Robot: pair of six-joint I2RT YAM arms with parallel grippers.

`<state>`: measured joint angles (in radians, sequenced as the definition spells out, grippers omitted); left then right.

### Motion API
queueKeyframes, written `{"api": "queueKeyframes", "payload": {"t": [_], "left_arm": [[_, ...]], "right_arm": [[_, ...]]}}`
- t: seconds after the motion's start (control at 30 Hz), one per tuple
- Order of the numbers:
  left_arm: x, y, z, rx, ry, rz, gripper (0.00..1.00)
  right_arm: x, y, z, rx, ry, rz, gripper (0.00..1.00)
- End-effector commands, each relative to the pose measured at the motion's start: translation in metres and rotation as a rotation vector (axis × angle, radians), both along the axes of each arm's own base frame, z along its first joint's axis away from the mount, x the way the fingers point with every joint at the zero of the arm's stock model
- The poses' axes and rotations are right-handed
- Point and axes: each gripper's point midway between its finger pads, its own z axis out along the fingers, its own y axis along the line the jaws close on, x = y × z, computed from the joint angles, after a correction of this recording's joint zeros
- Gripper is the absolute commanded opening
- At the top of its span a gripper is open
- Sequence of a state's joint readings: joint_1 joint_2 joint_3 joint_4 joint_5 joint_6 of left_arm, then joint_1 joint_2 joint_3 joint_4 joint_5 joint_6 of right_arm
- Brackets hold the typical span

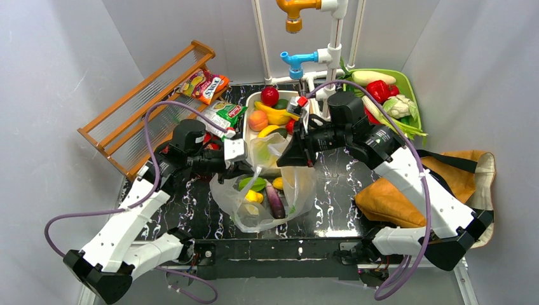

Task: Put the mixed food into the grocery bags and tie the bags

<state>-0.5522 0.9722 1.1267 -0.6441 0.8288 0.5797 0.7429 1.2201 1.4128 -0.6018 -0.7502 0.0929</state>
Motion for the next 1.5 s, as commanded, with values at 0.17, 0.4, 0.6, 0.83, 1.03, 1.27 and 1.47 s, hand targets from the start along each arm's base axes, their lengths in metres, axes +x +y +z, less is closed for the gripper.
{"api": "queueKeyframes", "payload": {"t": [0.17,0.4,0.6,0.83,1.03,1.27,1.47], "left_arm": [[0.055,-0.012,0.077,-0.293,-0.122,0.300,0.00],[0.089,-0.010,0.096,-0.427,-0.074,0.521,0.00],[0.074,-0.023,0.097,-0.437,-0.068,0.432,0.00],[0.050,-0.015,0.087,-0.391,-0.071,0.377,0.28],[0.046,0.000,0.082,-0.329,-0.068,0.432,0.78],[0.047,0.019,0.080,-0.254,-0.077,0.513,0.89],[0.045,0.036,0.085,-0.202,-0.096,0.572,0.90]], "right_arm": [[-0.012,0.013,0.041,0.104,-0.049,0.153,0.01],[-0.032,0.018,0.031,0.087,-0.013,0.268,0.01],[-0.032,0.028,0.025,0.073,-0.034,0.300,0.01],[-0.025,0.033,0.018,0.083,-0.051,0.291,0.01],[-0.023,0.039,0.019,0.092,-0.039,0.308,0.01],[-0.025,0.039,0.019,0.098,-0.038,0.319,0.01],[-0.027,0.039,0.019,0.099,-0.039,0.324,0.01]]}}
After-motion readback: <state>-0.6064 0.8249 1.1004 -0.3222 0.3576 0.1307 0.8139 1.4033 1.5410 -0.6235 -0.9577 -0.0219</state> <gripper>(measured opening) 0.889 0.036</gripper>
